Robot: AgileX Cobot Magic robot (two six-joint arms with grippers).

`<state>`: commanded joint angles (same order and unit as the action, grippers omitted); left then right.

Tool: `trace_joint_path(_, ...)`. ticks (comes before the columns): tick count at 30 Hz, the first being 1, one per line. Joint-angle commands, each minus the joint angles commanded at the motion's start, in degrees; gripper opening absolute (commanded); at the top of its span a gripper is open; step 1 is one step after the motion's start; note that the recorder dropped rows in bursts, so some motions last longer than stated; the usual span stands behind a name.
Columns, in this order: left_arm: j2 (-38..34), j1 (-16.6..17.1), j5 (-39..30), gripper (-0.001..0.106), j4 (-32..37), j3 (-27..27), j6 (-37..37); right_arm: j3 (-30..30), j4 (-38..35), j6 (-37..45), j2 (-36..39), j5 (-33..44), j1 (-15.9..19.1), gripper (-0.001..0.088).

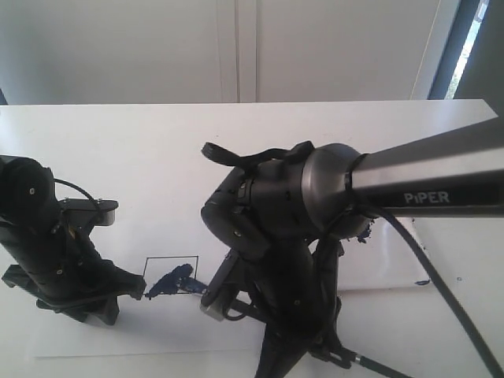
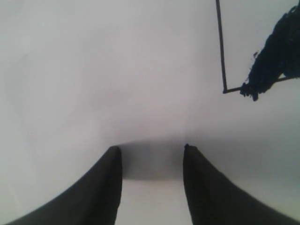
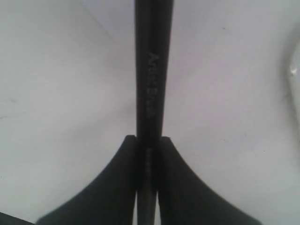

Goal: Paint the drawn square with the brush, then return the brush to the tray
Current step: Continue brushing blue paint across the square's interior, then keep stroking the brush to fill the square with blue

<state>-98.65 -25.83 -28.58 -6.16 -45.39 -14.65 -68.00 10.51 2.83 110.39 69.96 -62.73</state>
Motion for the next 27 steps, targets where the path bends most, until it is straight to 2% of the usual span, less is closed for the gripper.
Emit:
trace_joint_path(5,0.0,0.0,-0.11,0.048,0.0,0.0,0.0,1.93,2.92,-1.64,0.0,0.0,-0.72,0.0)
trace_joint_path(7,0.0,0.0,-0.11,0.048,0.0,0.0,0.0,2.08,5.67,-3.27,0.0,0.0,-0.49,0.0)
trace_joint_path(13,0.0,0.0,-0.35,0.048,0.23,0.0,0.11,1.81,7.9,-3.17,-0.31,0.0,0.01,0.0)
trace_joint_path(19,0.0,0.0,-0.35,0.048,0.23,0.0,0.11,1.7,10.79,-4.21,-0.31,0.0,3.5,0.0)
trace_joint_path(22,0.0,0.0,-0.47,0.048,0.22,0.0,0.11,-1.11,10.29,-4.21,-0.31,0.0,3.92,0.0)
trace_joint_path(24,0.0,0.0,-0.47,0.048,0.22,0.0,0.11,-3.63,4.68,-3.25,-0.31,0.0,3.7,0.0)
trace_joint_path(25,0.0,0.0,-0.35,0.048,0.22,0.0,0.11,-4.54,2.53,-2.83,-0.31,0.0,3.2,0.0)
trace_joint_path(27,0.0,0.0,0.03,0.048,0.22,0.0,0.11,-4.8,2.83,-2.83,-0.31,0.0,1.58,0.0)
